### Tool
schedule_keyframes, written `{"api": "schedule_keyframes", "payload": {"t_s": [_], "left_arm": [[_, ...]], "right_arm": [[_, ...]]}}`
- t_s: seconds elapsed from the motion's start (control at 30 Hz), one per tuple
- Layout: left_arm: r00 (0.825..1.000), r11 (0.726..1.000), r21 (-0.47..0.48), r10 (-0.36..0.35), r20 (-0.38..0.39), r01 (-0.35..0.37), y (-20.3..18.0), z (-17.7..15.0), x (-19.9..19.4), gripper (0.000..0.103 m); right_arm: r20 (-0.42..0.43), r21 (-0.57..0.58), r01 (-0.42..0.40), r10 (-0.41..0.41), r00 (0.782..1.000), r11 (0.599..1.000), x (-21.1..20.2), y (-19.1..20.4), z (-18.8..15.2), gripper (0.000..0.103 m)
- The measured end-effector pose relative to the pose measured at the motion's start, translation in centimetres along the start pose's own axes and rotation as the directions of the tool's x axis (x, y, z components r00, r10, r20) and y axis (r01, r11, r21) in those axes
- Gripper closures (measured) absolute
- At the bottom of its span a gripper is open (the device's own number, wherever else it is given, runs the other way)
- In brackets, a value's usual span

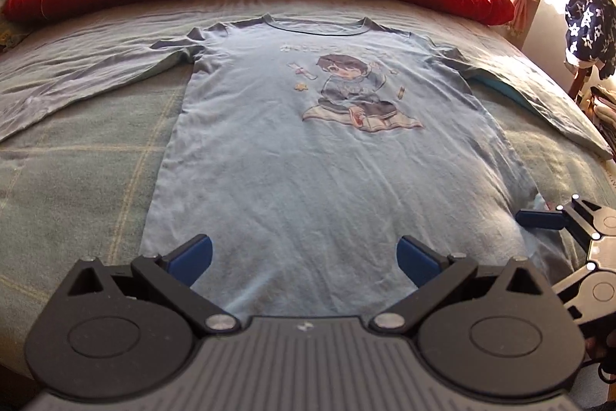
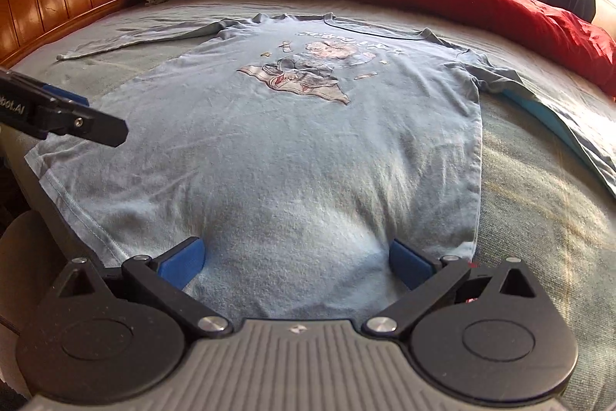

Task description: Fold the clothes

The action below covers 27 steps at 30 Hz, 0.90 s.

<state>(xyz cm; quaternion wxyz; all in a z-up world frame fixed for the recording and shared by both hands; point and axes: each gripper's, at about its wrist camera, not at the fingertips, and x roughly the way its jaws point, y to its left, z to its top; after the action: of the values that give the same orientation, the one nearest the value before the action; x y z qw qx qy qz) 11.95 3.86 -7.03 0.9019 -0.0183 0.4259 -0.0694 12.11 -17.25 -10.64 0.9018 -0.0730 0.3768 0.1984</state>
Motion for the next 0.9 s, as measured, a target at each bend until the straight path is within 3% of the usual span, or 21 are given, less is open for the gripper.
{"api": "schedule_keyframes", "payload": {"t_s": [0.17, 0.27, 0.43, 0.73, 0.9], "left_arm": [[0.997, 1.0, 0.01, -0.007, -0.073, 0.008, -1.8, -0.9, 2.5, 0.001], [0.998, 0.996, 0.085, 0.041, -0.05, -0.037, -2.9, -2.2, 2.3, 0.001], [0.996, 0.998, 0.028, 0.063, -0.067, -0.062, -3.0, -1.2, 2.0, 0.001], [1.0, 0.998, 0.056, 0.017, -0.01, -0.017, -7.1, 2.7, 3.3, 0.001], [1.0, 0.996, 0.091, -0.014, 0.005, 0.013, -9.7, 4.4, 4.3, 0.001]], "right_arm": [[0.016, -0.005, -0.01, 0.01, 1.0, 1.0, -1.5, -0.3, -1.0, 0.0], [0.034, 0.042, -0.035, 0.033, 0.999, 0.999, -2.9, -1.6, -1.4, 0.0], [0.056, 0.187, -0.144, 0.136, 0.989, 0.972, -4.2, -5.6, -1.5, 0.0], [0.072, 0.258, -0.065, 0.048, 0.996, 0.964, -6.5, -14.6, -0.4, 0.0], [0.108, 0.234, -0.031, 0.006, 0.994, 0.972, -7.6, -20.8, 1.2, 0.0]]}}
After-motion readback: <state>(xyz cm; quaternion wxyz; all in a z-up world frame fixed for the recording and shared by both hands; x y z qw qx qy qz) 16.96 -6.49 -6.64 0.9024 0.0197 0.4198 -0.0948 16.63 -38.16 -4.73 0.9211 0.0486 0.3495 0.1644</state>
